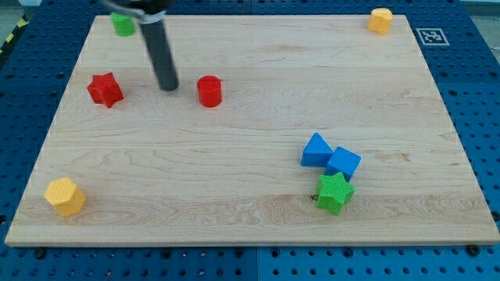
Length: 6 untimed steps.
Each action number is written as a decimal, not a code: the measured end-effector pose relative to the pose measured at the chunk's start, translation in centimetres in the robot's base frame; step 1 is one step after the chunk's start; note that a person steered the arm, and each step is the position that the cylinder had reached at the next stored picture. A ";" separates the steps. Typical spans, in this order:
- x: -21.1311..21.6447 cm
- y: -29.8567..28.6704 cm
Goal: Slide the red circle diagonal to the bottom right of the red star
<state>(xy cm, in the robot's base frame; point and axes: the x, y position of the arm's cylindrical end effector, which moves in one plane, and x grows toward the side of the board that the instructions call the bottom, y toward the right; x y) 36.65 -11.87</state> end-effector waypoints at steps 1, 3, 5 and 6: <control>-0.8 4.3; -0.4 6.1; 1.1 6.0; 3.1 6.0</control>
